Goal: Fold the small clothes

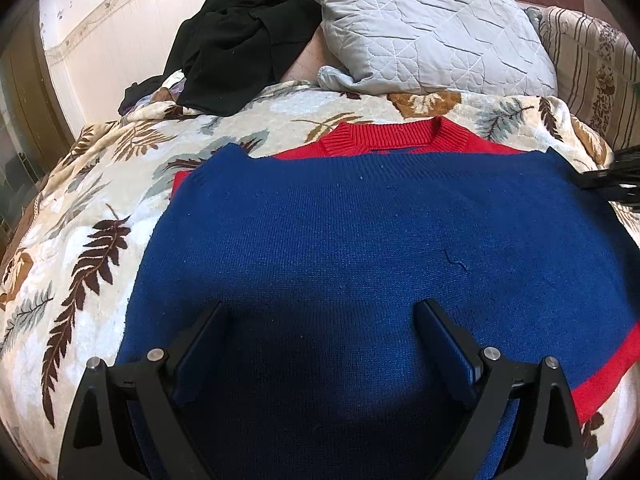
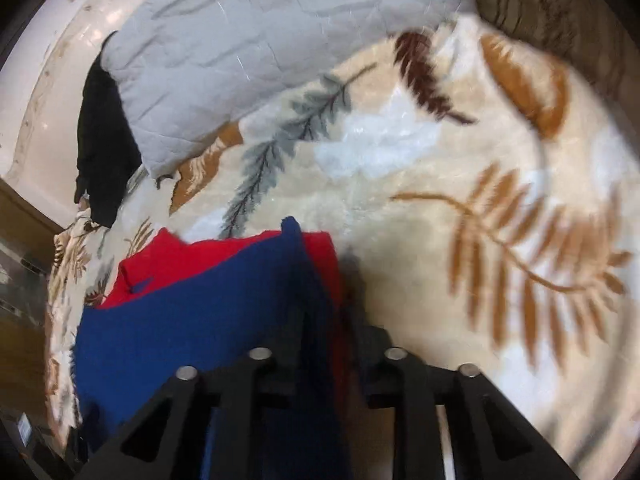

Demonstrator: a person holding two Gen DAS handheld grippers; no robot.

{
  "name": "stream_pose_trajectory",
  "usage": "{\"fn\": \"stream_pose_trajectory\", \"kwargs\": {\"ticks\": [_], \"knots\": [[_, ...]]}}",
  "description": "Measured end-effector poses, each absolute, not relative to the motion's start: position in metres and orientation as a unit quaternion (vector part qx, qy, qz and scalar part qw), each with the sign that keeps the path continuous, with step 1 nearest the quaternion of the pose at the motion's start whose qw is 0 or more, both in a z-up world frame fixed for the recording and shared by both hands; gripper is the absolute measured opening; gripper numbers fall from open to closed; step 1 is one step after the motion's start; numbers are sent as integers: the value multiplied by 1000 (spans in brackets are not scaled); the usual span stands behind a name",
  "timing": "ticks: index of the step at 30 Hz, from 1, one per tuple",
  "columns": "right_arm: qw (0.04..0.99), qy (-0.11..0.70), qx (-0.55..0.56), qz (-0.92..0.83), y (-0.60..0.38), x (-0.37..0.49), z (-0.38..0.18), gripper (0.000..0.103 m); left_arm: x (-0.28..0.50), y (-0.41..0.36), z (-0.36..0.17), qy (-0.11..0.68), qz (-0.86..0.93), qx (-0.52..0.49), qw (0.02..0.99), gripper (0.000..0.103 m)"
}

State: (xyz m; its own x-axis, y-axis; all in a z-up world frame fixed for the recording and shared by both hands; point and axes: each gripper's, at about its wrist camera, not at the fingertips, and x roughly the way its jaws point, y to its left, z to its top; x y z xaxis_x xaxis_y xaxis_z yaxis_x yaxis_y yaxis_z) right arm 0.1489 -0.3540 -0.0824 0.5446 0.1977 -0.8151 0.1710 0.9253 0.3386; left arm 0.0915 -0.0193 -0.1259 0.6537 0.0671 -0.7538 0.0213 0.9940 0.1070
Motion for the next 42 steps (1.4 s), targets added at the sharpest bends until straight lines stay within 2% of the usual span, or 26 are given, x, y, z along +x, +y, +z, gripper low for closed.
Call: {"fn": "stream_pose_trajectory", "kwargs": {"ticks": [3, 6, 10, 14, 19, 34, 38, 42], "knots": [[865, 438, 241, 36, -346, 98, -60, 80, 91, -20, -126, 415, 15, 55, 908, 96], [844, 433, 299, 103, -320, 43, -64, 81, 91, -20, -125, 415, 15, 55, 908, 96], [801, 463, 361, 118, -296, -5, -104, 81, 93, -19, -122, 425, 18, 48, 904, 96], [791, 451, 400, 102, -302, -4, -115, 81, 93, -14, -108, 461, 16, 27, 887, 95], [782, 436, 439, 78, -315, 13, -123, 81, 84, -10, -99, 457, 25, 24, 889, 95], [805, 414, 423, 45, -321, 33, -122, 79, 88, -13, -87, 440, 16, 20, 897, 95], [816, 416, 399, 41, -315, 36, -119, 79, 103, -15, -120, 480, 27, 41, 876, 97], [820, 418, 390, 37, -313, 37, -119, 79, 104, -12, -118, 469, 28, 33, 882, 99]]}}
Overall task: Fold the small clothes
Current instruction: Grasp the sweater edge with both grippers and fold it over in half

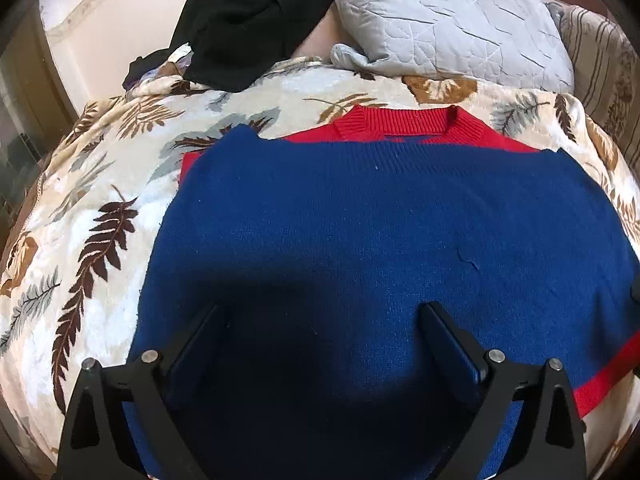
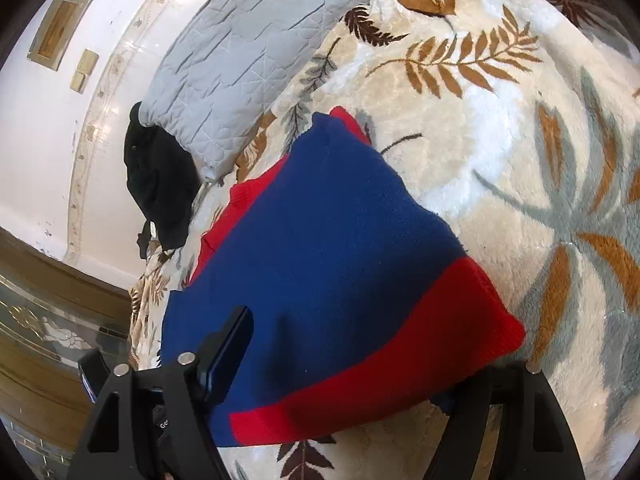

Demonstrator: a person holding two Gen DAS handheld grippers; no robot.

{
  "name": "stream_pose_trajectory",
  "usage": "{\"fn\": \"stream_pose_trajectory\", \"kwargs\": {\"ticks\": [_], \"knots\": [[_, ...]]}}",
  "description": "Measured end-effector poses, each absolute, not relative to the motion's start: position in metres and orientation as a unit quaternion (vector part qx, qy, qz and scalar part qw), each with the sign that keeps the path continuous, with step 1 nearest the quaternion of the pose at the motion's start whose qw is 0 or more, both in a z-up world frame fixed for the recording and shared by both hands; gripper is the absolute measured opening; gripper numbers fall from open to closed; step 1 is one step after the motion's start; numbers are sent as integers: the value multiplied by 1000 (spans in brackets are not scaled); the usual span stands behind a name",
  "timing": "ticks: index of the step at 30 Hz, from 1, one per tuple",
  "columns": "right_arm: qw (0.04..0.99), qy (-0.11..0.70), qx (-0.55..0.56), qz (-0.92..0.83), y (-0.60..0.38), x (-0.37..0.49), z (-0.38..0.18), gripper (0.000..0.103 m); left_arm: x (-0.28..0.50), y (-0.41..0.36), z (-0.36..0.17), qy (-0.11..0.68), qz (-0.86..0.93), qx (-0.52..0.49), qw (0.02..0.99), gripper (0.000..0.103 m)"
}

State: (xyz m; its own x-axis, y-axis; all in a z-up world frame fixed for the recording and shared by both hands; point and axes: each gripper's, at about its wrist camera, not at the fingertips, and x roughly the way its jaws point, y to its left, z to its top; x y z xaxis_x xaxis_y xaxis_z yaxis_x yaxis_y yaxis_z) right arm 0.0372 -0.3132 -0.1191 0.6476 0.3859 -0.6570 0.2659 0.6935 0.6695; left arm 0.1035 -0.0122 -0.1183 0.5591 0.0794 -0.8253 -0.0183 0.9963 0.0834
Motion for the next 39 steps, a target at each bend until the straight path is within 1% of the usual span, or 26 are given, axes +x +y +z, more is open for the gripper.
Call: {"fn": "stream_pose_trajectory", "kwargs": {"ticks": [7, 9, 11, 12, 13, 14, 15, 16, 19, 20, 21, 24, 27, 29, 31, 32, 35, 37, 39], "knots": [[825, 424, 371, 32, -309, 40, -117, 79, 102, -8, -110, 472, 20, 19, 881, 99], [827, 426, 366, 31, -308, 40, -117, 79, 95, -4, -100, 453, 17, 7, 891, 99], [828, 427, 361, 29, -307, 41, -116, 79, 89, -4, -96, 431, 23, 28, 902, 99], [830, 428, 357, 28, -306, 42, -116, 79, 90, -7, -104, 435, 32, 55, 898, 99], [831, 429, 353, 26, -305, 43, -116, 77, 95, -7, -121, 458, 28, 67, 886, 100], [832, 433, 345, 21, -304, 45, -115, 73, 95, -4, -125, 449, 23, 55, 891, 102], [832, 441, 337, 16, -304, 48, -116, 54, 94, -2, -124, 441, 22, 52, 896, 102], [829, 453, 327, 9, -304, 52, -118, 30, 96, -1, -121, 447, 22, 53, 893, 102], [823, 470, 321, 6, -306, 63, -119, 28, 98, 3, -117, 458, 13, 43, 888, 102], [824, 473, 311, 6, -303, 66, -115, 25, 97, 7, -113, 458, 4, 38, 888, 101], [831, 473, 294, 10, -299, 70, -105, 13, 93, 12, -109, 457, 0, 29, 889, 101], [876, 432, 213, 29, -264, 78, -49, 10, 73, 44, -86, 430, 7, -23, 902, 101], [921, 367, 106, 77, -190, 79, 12, 10, 44, 94, -64, 396, 31, -83, 914, 101], [931, 342, 44, 118, -135, 74, 26, 10, 28, 135, -57, 382, 58, -125, 914, 101], [924, 340, -29, 174, -70, 65, 11, 10, 16, 174, -56, 377, 71, -174, 907, 101], [913, 355, -54, 195, -45, 64, -8, 10, 13, 185, -57, 376, 73, -188, 905, 101], [858, 455, -77, 227, -3, 73, -90, 10, 13, 210, -64, 384, 71, -221, 894, 100], [871, 427, -85, 227, 1, 64, -87, 11, 21, 211, -69, 396, 49, -232, 887, 100], [869, 432, -57, 233, -5, 69, -76, 11, 30, 204, -70, 399, 13, -240, 885, 100]]}}
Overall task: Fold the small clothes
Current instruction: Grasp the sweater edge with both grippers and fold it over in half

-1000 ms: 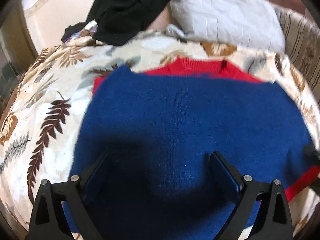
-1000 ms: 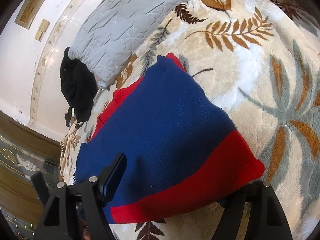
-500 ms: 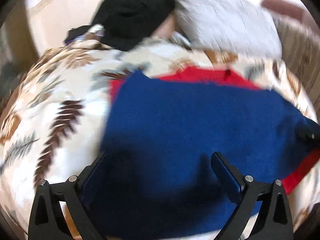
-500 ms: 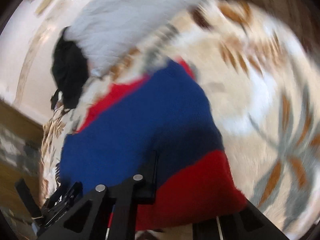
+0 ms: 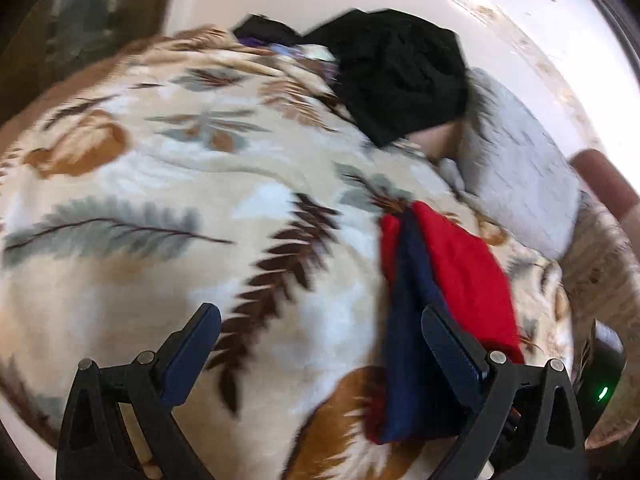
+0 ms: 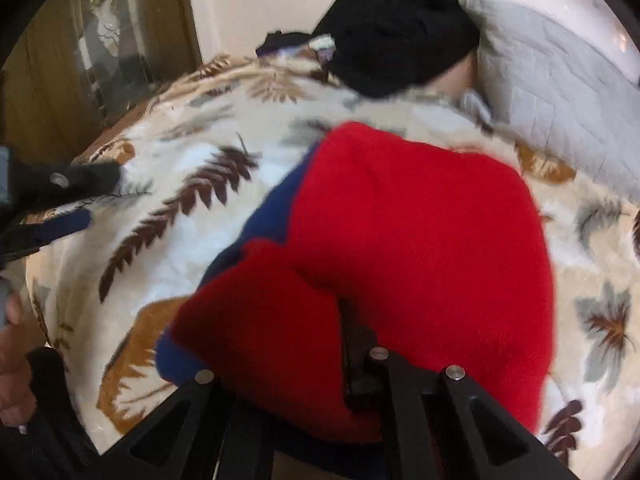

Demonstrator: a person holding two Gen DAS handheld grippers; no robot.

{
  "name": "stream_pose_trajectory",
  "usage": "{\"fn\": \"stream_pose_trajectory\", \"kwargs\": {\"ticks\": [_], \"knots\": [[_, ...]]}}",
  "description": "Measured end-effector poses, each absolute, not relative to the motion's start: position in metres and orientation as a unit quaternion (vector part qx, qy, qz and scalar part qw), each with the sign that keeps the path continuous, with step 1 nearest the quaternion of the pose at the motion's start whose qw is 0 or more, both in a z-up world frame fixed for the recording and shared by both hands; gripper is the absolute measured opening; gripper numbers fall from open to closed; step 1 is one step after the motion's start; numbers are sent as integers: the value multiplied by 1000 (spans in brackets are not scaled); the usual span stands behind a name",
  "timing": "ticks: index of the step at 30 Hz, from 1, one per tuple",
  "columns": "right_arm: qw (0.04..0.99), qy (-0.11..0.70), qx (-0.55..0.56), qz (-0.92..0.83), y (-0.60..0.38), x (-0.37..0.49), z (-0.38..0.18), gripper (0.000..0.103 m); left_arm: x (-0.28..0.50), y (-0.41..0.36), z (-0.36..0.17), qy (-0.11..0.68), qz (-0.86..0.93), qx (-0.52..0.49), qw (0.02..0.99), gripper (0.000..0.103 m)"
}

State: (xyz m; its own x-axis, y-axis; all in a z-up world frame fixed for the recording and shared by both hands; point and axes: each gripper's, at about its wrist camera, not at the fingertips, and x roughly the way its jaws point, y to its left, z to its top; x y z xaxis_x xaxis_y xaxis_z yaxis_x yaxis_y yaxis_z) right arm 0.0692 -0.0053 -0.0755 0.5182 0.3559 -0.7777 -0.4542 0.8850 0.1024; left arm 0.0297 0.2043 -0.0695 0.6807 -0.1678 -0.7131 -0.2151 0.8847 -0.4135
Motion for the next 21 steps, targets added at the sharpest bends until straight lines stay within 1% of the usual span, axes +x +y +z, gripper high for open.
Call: {"fn": "stream_pose_trajectory", "kwargs": {"ticks": [5, 7, 10, 11, 13, 16, 21], "knots": [[869, 430, -40, 242, -12, 69, -78, 10, 63, 172, -64, 409, -64, -262, 872, 100], [872, 424, -28, 242, -13, 64, -83, 14, 81, 155, -64, 430, -96, -258, 860, 100], [878, 411, -34, 242, -12, 57, -84, 16, 102, 139, -72, 456, -94, -231, 854, 100], [878, 408, -37, 249, -12, 53, -84, 18, 108, 138, -77, 466, -90, -228, 850, 97], [877, 405, -30, 257, -20, 43, -84, 22, 112, 133, -85, 483, -97, -234, 838, 82], [878, 401, -5, 262, -39, 23, -84, 23, 104, 127, -86, 484, -103, -231, 837, 81], [891, 376, 31, 252, -70, -6, -63, 23, 95, 115, -84, 487, -99, -222, 839, 81]]}}
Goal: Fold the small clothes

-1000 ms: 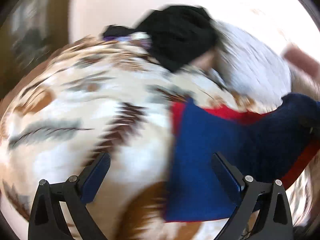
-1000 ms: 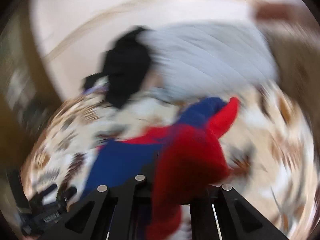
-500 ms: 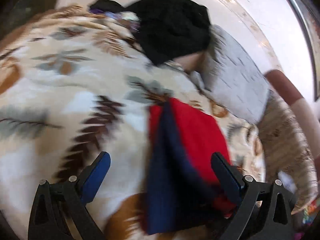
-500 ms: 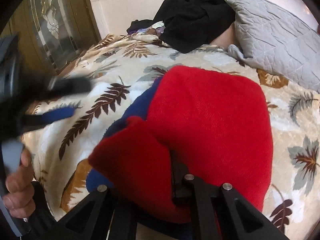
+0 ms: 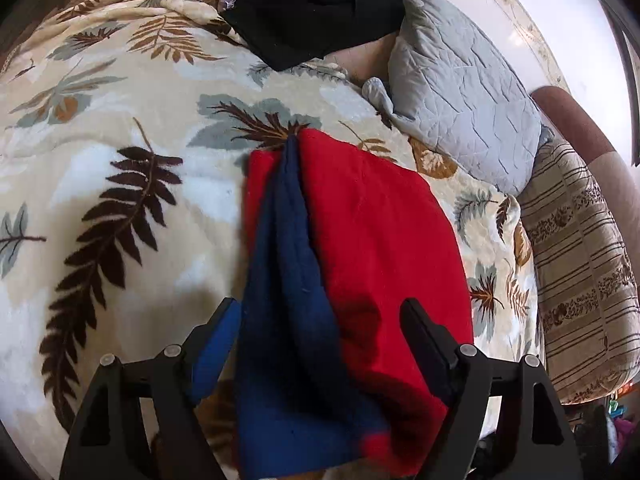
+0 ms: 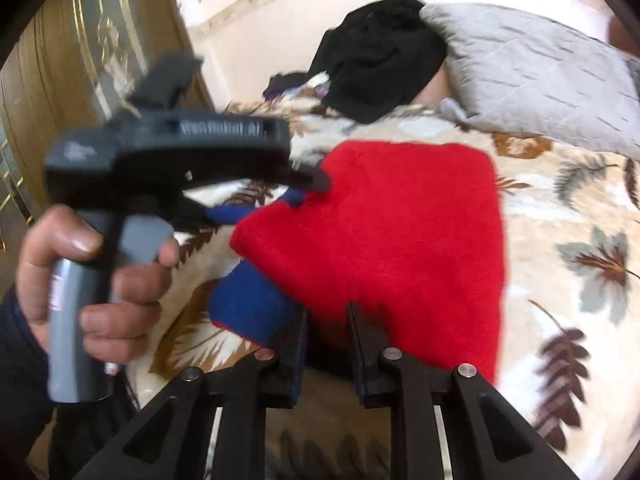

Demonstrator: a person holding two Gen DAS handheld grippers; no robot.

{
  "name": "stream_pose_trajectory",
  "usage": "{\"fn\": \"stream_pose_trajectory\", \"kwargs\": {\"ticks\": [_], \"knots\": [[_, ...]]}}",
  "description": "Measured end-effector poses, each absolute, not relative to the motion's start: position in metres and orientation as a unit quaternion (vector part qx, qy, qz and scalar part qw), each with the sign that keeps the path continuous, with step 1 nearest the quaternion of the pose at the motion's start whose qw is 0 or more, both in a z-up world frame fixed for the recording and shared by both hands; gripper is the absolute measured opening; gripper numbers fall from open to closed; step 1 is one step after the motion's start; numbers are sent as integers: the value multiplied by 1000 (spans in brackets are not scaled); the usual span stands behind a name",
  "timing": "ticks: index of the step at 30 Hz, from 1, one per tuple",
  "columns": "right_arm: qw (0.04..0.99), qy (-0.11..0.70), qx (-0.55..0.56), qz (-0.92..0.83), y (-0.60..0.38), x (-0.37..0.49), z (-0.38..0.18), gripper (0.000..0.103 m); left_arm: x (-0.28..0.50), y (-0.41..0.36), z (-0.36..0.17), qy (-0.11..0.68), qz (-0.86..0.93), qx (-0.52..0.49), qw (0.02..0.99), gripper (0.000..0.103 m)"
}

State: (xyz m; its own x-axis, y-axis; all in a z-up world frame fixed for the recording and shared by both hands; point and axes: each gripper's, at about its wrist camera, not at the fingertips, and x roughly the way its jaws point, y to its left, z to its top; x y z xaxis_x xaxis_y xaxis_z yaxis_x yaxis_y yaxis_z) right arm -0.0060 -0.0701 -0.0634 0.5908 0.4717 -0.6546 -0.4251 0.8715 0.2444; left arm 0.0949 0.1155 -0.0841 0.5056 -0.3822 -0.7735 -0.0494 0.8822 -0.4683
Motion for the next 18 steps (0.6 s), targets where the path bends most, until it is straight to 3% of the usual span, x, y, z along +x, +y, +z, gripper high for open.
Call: {"fn": "stream_pose_trajectory", "kwargs": {"ticks": [2, 4, 11, 12, 14, 15, 16, 17, 18], "knots": [[896, 369, 41, 244, -81, -12, -57, 23, 94, 111, -82, 487, -97, -211, 842, 71], [897, 368, 57, 238, -94, -16, -55, 23, 97, 105, -86, 505, -93, -187, 838, 22], [900, 367, 94, 215, -126, -28, -49, 23, 64, 107, -70, 459, -59, -172, 870, 7], [900, 367, 100, 213, -131, -28, -49, 23, 66, 111, -85, 480, -40, -173, 859, 2], [896, 375, 114, 207, -138, -25, -51, 24, 68, 125, -120, 512, -1, -176, 841, 6], [892, 384, 125, 203, -142, -23, -54, 33, 64, 129, -118, 504, -6, -189, 843, 8], [890, 387, 132, 201, -146, -23, -55, 58, 60, 133, -111, 500, -12, -205, 842, 9], [890, 385, 147, 196, -152, -23, -56, 75, 56, 135, -102, 490, -23, -224, 842, 8], [892, 377, 165, 186, -158, -25, -57, 91, 53, 135, -95, 480, -31, -231, 846, 17]]}}
